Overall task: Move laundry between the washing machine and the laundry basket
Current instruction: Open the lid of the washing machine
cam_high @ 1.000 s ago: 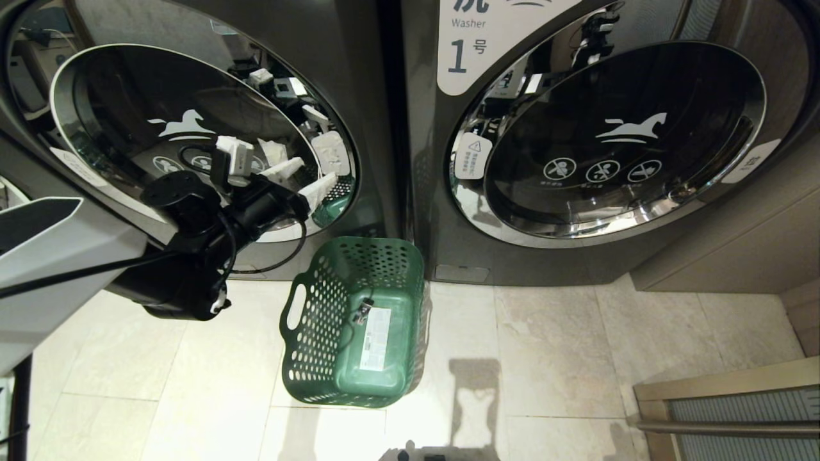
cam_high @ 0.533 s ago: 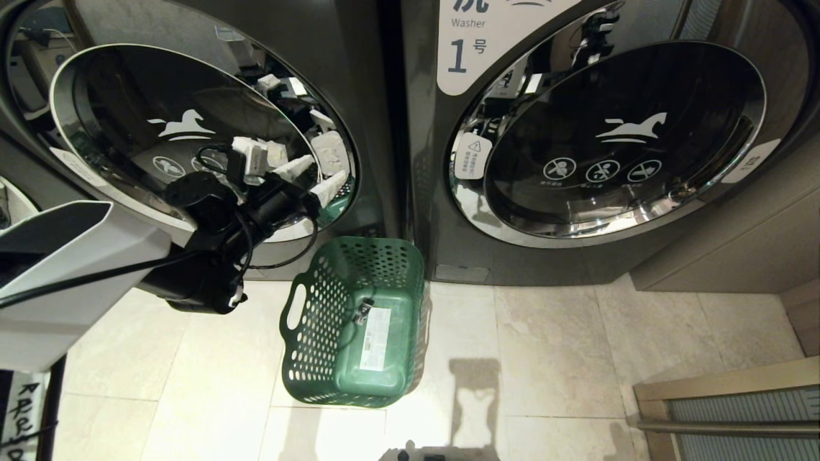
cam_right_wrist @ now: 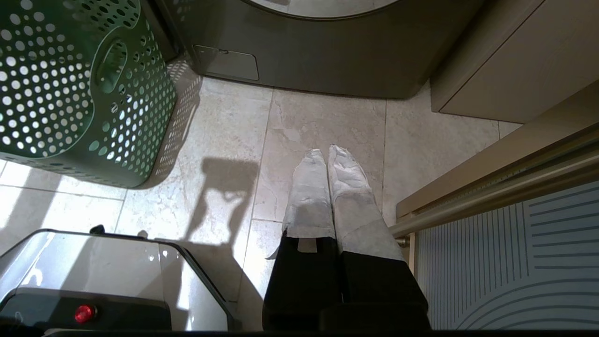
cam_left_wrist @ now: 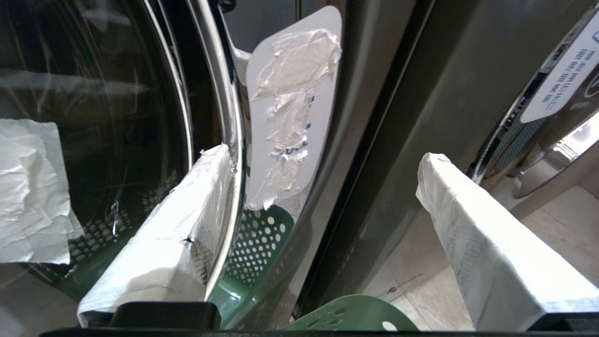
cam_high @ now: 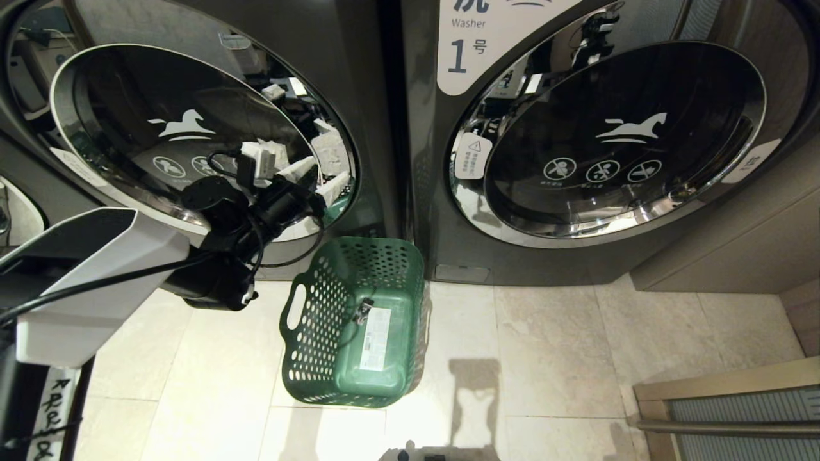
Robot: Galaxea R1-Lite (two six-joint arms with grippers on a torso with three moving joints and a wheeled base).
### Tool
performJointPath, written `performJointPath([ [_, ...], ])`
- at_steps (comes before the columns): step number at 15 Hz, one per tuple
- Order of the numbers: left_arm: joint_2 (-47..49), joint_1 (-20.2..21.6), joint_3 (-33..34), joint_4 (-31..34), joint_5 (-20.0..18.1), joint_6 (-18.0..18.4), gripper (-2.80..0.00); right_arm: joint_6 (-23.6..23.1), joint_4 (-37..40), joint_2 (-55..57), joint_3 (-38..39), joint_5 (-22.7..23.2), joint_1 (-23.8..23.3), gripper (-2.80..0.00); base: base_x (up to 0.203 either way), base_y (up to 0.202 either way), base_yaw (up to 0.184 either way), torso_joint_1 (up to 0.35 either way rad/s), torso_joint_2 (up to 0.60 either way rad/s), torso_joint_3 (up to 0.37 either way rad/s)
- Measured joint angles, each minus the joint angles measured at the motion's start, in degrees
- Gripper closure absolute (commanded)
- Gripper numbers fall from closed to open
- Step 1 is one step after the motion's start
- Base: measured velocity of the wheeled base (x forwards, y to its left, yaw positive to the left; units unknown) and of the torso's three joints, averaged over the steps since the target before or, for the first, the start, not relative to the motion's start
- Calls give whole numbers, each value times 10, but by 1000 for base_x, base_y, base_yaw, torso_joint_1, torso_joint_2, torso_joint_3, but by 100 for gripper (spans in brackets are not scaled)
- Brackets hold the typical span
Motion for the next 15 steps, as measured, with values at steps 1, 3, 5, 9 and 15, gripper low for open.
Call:
performJointPath([
  [1, 6, -1, -11, 0, 1, 0, -280, 0, 0, 0, 0, 0, 0, 0, 0, 0, 0, 0, 0, 0],
  [3, 20, -4, -33, 0, 2, 0, -280, 0, 0, 0, 0, 0, 0, 0, 0, 0, 0, 0, 0, 0],
  [5, 34, -9, -54, 0, 0, -3, -280, 0, 0, 0, 0, 0, 0, 0, 0, 0, 0, 0, 0, 0],
  [9, 57, -19, -81, -2, -5, -10, -280, 0, 0, 0, 0, 0, 0, 0, 0, 0, 0, 0, 0, 0],
  [15, 80, -22, -108, -4, -9, -66, -280, 0, 0, 0, 0, 0, 0, 0, 0, 0, 0, 0, 0, 0],
])
